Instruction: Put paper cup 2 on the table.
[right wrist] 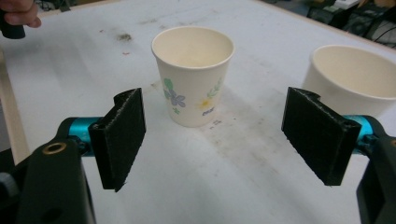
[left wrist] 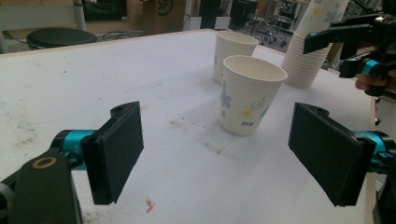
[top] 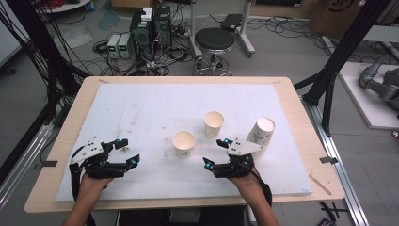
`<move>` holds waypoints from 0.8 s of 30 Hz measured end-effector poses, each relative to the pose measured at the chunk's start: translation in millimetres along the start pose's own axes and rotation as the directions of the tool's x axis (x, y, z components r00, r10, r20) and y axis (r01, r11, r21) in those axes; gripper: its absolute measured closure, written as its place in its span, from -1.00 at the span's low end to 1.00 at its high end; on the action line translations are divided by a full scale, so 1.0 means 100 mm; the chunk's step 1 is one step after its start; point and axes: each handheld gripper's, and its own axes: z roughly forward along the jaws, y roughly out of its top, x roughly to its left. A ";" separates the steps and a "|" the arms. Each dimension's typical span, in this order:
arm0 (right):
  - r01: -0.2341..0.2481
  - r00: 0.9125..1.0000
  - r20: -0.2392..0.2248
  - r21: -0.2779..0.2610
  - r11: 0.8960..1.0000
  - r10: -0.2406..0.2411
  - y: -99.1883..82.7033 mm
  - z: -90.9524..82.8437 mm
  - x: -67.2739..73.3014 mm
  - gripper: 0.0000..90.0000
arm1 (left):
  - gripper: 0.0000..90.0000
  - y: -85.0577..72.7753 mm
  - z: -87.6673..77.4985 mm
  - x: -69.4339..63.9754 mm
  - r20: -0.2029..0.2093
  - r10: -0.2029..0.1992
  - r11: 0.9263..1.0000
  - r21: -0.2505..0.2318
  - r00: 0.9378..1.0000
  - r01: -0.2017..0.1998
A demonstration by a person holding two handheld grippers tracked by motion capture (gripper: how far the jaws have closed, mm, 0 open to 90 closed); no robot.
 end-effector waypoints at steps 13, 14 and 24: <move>-0.015 0.998 0.052 -0.055 0.998 0.018 -0.22 -0.58 -0.13 -0.50 | -0.61 0.01 -0.01 -0.01 -0.003 -0.001 0.999 -0.036 1.000 0.001; -0.019 0.998 0.058 -0.055 0.998 0.022 -0.25 -0.62 -0.15 -0.50 | -0.61 0.01 -0.01 0.00 -0.004 0.004 0.999 -0.036 1.000 -0.004; -0.035 0.990 0.134 -0.063 0.997 0.043 -0.43 -0.97 -0.22 -0.49 | -0.62 0.03 -0.03 -0.05 -0.003 0.018 0.998 -0.054 1.000 -0.018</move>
